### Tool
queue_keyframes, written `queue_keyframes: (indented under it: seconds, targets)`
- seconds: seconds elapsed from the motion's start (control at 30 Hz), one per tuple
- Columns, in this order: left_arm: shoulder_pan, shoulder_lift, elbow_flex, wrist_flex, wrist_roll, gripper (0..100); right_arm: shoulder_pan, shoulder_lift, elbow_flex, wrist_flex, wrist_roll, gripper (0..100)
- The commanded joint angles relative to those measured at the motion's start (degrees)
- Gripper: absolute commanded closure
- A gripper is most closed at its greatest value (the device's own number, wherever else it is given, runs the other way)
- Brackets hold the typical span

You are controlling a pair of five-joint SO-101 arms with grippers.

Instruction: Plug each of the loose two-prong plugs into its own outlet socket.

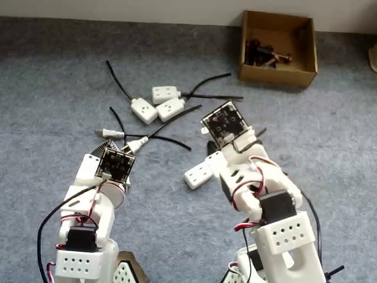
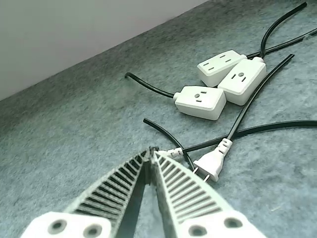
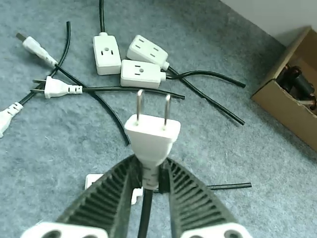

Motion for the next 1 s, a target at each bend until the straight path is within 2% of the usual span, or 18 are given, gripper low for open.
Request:
queue_keyframes:
  seconds: [0.0,0.13,0.43,0.57,0.7,0.97]
  targets:
    - [1.0,-0.7,-1.3,0.0,0.3,99,-2.6,-1.5,0.1,-2.2,-0.8,99.2]
    - [3.5,-0.7,-4.6,0.2,3.2,99,-4.4,-1.5,0.2,-2.2,-0.8,99.2]
    - [8.3,-0.7,-10.7,0.0,3.2,99,-9.6,-1.5,0.3,-2.2,-0.8,99.2]
    - [11.2,-0.7,-14.1,0.2,3.2,99,-9.7,-1.5,1.8,-2.4,-0.8,99.2]
    - [15.2,-0.7,-16.5,0.2,3.2,99,-9.7,-1.5,6.2,-7.3,-0.8,99.2]
    - [23.3,-0.7,-16.6,0.0,3.2,99,-9.7,-1.6,7.8,-8.7,-0.9,99.2]
